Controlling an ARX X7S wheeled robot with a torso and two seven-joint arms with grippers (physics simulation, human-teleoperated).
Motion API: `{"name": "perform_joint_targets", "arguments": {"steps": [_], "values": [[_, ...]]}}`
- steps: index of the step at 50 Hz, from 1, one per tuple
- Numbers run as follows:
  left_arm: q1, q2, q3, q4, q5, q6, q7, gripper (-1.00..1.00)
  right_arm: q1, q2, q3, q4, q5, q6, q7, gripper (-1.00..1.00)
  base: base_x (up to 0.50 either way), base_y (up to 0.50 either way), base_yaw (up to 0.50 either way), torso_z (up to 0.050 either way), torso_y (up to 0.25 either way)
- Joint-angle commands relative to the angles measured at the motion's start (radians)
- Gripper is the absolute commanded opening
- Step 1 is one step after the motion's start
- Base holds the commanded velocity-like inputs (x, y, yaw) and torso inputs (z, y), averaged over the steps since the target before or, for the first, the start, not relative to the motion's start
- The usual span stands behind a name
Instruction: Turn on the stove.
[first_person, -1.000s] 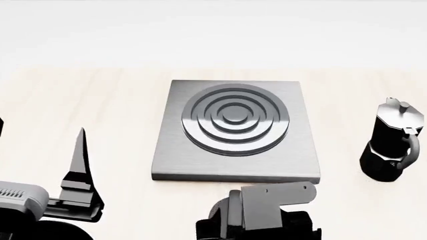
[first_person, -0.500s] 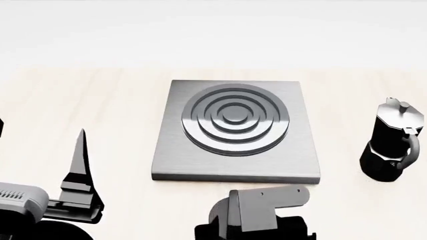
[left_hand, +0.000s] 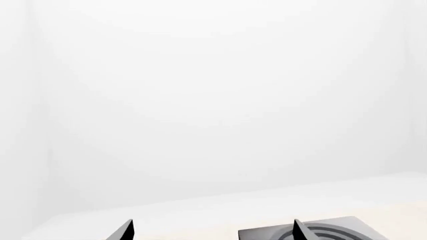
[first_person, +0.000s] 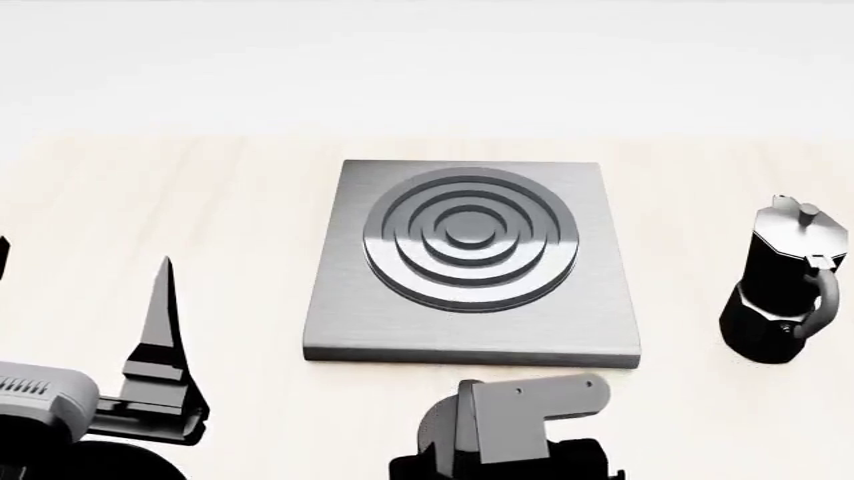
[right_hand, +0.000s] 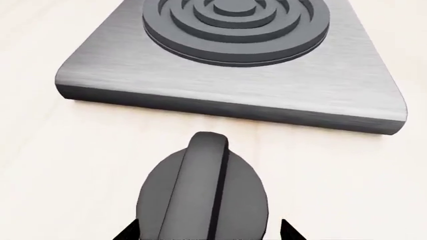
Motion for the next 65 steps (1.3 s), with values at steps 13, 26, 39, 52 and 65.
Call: {"name": "perform_joint_targets", "arguments": {"steps": [13, 26, 39, 52, 65], "values": [[0.001, -0.009, 0.001, 0.013, -0.010, -0.006, -0.012, 1.00, 0.006, 0.003, -0.015, 0.062, 0.015, -0.025, -0.010, 1.00, 0.00, 0.00, 0.00, 0.000, 0.000], [0.002, -0.012, 0.006, 0.008, -0.012, 0.001, -0.016, 1.00, 0.006, 0.002, -0.012, 0.091, 0.009, -0.055, 0.010, 1.00, 0.00, 0.00, 0.00, 0.000, 0.000], [0.000, -0.016, 0.008, 0.004, -0.016, 0.005, -0.020, 1.00, -0.003, 0.010, -0.008, 0.105, -0.014, -0.089, 0.056, 1.00, 0.00, 0.00, 0.00, 0.000, 0.000], [0.002, -0.020, 0.008, 0.004, -0.021, 0.011, -0.026, 1.00, -0.012, 0.024, -0.013, 0.107, -0.027, -0.100, 0.081, 1.00, 0.00, 0.00, 0.00, 0.000, 0.000], [-0.004, -0.023, 0.010, -0.004, -0.027, 0.014, -0.028, 1.00, -0.018, 0.042, -0.005, 0.085, -0.027, -0.085, 0.108, 1.00, 0.00, 0.00, 0.00, 0.000, 0.000]]}}
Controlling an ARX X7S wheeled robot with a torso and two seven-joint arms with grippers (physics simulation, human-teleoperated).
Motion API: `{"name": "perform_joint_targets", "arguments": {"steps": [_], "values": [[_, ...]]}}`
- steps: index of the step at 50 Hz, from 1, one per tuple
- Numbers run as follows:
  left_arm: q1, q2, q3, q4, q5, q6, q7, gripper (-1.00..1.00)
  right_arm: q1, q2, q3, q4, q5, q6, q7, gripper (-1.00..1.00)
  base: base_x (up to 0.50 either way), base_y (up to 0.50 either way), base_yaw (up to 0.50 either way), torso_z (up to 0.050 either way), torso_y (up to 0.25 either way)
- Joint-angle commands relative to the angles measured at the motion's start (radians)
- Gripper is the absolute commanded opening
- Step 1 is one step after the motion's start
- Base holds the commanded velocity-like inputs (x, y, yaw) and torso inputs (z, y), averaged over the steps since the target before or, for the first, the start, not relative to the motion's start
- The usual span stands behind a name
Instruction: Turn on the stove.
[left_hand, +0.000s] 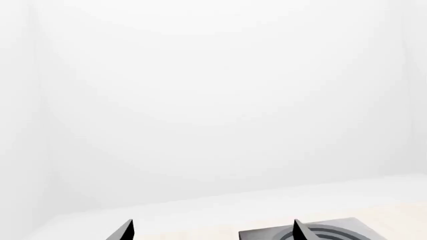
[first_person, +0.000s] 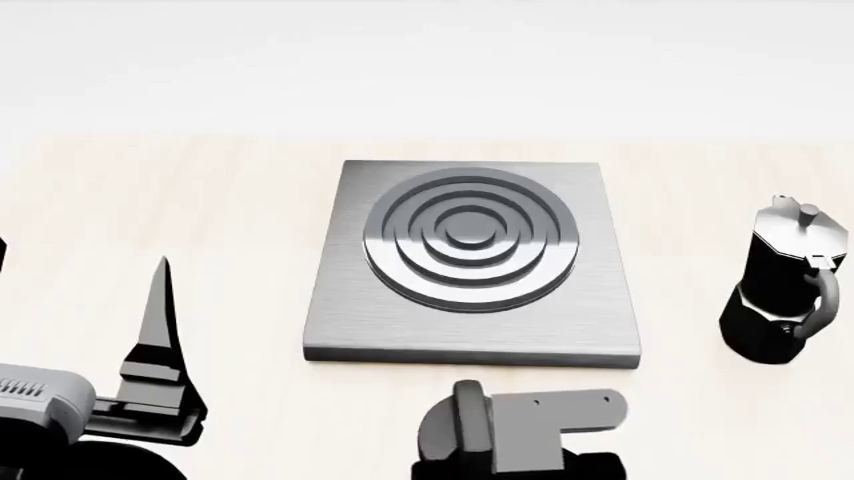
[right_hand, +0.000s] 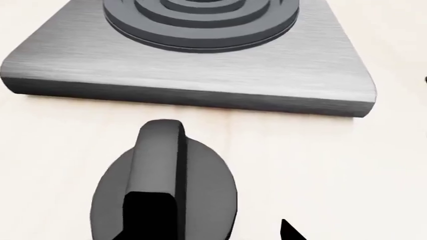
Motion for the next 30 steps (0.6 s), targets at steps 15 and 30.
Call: {"name": "perform_joint_targets", "arguments": {"steps": [15, 30], "values": [[-0.008, -0.006, 0.007, -0.006, -0.009, -0.001, -0.008, 1.00, -0.031, 0.048, 0.052, -0.053, -0.034, 0.031, 0.075, 1.00, 0.00, 0.00, 0.00, 0.000, 0.000], [-0.005, -0.011, 0.009, -0.007, -0.011, 0.006, -0.014, 1.00, -0.063, 0.064, 0.098, -0.093, -0.019, 0.027, 0.108, 1.00, 0.00, 0.00, 0.00, 0.000, 0.000]]}}
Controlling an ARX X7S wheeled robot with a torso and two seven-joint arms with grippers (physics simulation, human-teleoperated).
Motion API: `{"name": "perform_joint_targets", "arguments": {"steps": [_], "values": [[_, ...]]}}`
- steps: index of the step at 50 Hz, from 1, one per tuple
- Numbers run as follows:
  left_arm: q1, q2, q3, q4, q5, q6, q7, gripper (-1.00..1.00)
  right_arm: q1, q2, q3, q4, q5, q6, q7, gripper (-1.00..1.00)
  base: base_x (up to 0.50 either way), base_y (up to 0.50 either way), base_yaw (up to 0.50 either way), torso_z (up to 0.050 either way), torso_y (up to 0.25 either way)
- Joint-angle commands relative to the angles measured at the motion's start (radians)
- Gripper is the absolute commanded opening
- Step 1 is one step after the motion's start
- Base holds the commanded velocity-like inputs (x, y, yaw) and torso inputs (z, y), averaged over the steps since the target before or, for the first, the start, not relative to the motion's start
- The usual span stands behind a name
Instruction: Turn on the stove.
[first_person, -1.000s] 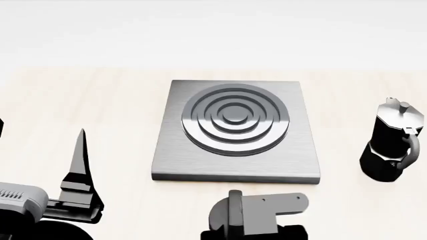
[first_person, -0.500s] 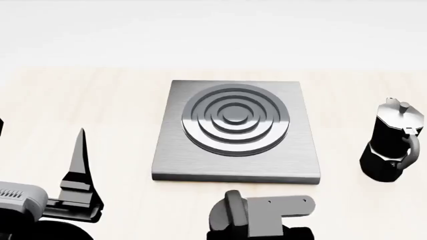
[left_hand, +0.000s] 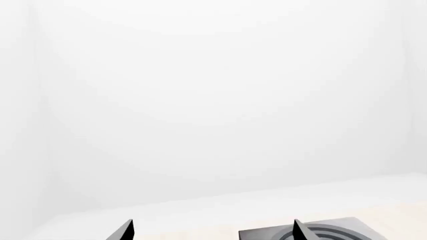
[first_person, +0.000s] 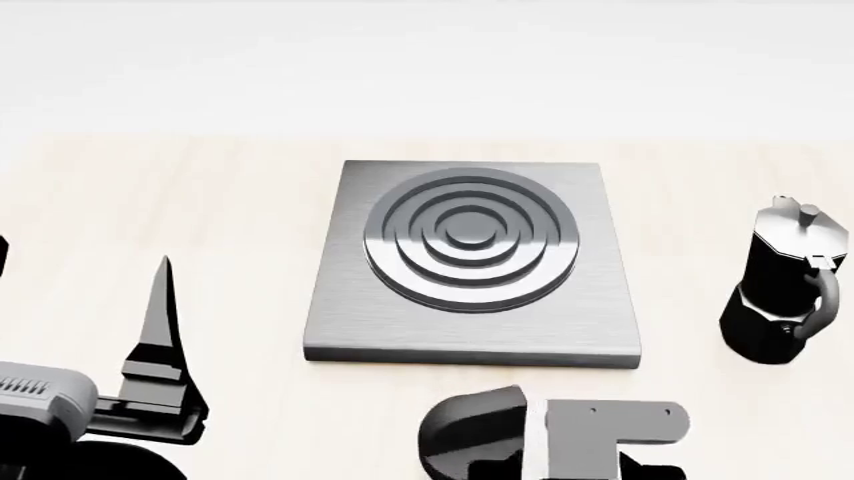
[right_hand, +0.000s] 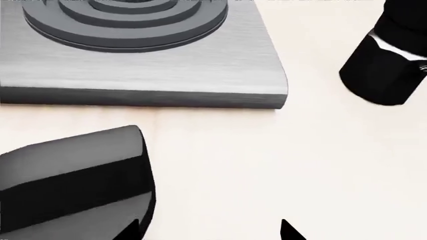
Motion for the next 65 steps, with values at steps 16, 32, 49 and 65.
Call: {"name": "perform_joint_targets", "arguments": {"steps": [16, 32, 49, 65], "values": [[-0.002, -0.008, 0.005, 0.002, -0.007, 0.001, -0.010, 1.00, -0.056, 0.030, 0.071, -0.133, 0.010, 0.011, 0.071, 1.00, 0.00, 0.00, 0.00, 0.000, 0.000], [0.003, -0.013, 0.009, 0.004, -0.010, 0.007, -0.015, 1.00, -0.070, 0.047, 0.084, -0.245, 0.032, 0.053, 0.100, 1.00, 0.00, 0.00, 0.00, 0.000, 0.000], [-0.005, -0.016, 0.010, 0.011, -0.019, -0.005, -0.022, 1.00, -0.069, 0.061, 0.081, -0.329, 0.043, 0.094, 0.128, 1.00, 0.00, 0.00, 0.00, 0.000, 0.000], [-0.008, -0.020, 0.013, 0.010, -0.024, -0.002, -0.026, 1.00, -0.060, 0.075, 0.063, -0.401, 0.046, 0.134, 0.154, 1.00, 0.00, 0.00, 0.00, 0.000, 0.000]]}}
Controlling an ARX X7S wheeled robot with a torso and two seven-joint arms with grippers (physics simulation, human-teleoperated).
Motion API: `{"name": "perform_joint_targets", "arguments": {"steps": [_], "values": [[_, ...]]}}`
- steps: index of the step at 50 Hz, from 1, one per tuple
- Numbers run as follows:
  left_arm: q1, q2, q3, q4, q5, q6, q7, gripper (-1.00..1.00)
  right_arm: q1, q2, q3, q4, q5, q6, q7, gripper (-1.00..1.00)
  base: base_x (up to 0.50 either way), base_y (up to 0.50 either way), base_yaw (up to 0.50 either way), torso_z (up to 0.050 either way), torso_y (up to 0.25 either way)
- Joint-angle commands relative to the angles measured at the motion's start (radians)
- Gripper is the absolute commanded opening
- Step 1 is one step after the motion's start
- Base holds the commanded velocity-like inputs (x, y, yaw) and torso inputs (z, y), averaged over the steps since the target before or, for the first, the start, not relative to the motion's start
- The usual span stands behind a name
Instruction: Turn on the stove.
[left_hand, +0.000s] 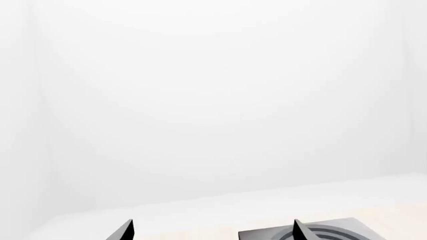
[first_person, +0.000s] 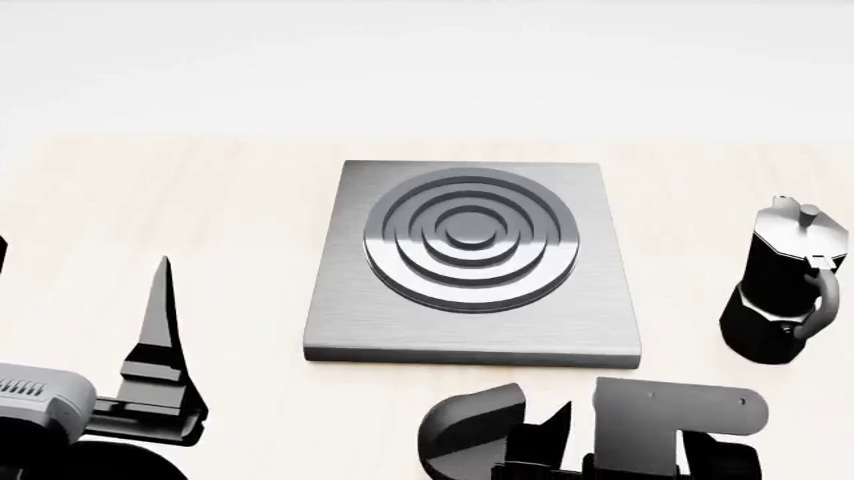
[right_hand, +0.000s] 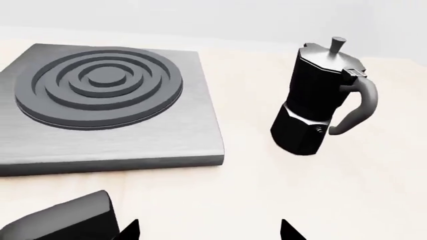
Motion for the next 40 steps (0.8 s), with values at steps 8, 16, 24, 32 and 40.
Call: {"name": "perform_joint_targets", "arguments": {"steps": [8, 16, 24, 32, 40], "values": [[-0.002, -0.005, 0.004, 0.000, -0.006, 0.000, -0.006, 1.00, 0.009, 0.015, -0.017, -0.090, 0.006, 0.050, 0.031, 1.00, 0.00, 0.00, 0.00, 0.000, 0.000], [0.000, -0.006, 0.002, -0.004, -0.011, 0.006, -0.006, 1.00, 0.012, 0.020, -0.016, -0.151, 0.019, 0.083, 0.046, 1.00, 0.00, 0.00, 0.00, 0.000, 0.000], [-0.003, -0.007, 0.004, -0.005, -0.015, 0.005, -0.008, 1.00, 0.018, 0.029, -0.029, -0.209, 0.022, 0.108, 0.061, 1.00, 0.00, 0.00, 0.00, 0.000, 0.000], [-0.008, -0.009, 0.004, -0.007, -0.018, 0.004, -0.009, 1.00, 0.033, 0.037, -0.047, -0.246, 0.020, 0.129, 0.074, 1.00, 0.00, 0.00, 0.00, 0.000, 0.000], [-0.010, -0.010, 0.003, -0.009, -0.023, 0.004, -0.011, 1.00, 0.039, 0.038, -0.051, -0.265, 0.024, 0.137, 0.081, 1.00, 0.00, 0.00, 0.00, 0.000, 0.000]]}}
